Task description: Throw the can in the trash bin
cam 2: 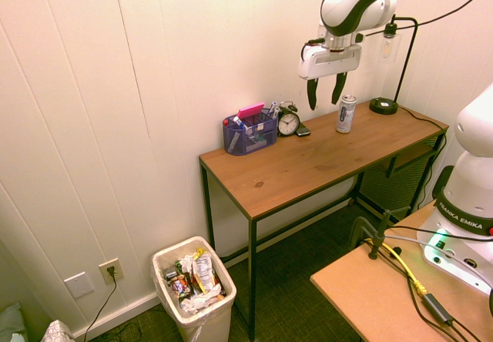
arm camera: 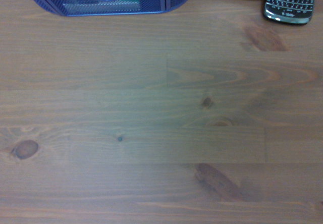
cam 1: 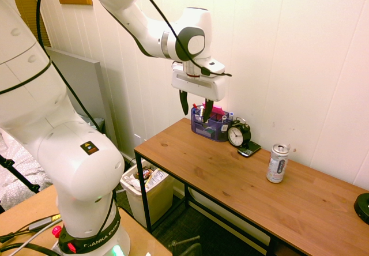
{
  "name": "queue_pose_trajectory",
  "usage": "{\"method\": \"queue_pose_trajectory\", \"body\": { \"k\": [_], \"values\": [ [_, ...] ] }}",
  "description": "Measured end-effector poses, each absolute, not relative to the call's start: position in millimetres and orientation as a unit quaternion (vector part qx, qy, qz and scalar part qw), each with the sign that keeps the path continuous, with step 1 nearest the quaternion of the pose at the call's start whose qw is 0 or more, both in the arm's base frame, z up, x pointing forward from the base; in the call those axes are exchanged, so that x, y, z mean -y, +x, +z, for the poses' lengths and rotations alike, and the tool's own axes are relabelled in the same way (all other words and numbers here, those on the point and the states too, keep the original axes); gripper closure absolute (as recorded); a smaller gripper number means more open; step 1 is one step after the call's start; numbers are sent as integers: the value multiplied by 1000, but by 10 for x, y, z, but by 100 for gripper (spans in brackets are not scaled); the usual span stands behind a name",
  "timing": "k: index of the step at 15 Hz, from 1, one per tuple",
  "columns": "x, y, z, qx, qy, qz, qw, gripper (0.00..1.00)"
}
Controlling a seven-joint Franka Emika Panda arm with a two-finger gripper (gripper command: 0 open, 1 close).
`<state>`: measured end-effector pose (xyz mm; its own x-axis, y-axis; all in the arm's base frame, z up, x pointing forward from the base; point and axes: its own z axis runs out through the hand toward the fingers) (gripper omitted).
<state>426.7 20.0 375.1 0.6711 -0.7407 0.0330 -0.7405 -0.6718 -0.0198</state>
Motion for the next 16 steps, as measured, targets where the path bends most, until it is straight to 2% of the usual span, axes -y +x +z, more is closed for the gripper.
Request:
{"method": "queue_pose_trajectory", "body": {
  "k": [4, 11, 16],
  "values": [
    [-28, 4309, 3754, -425, -905, -14, 19, 0],
    [1527, 4956, 3298, -547, -836, 29, 40, 0],
    [2161, 5368, 3020, -620, -783, 41, 8, 0]
  ]
}}
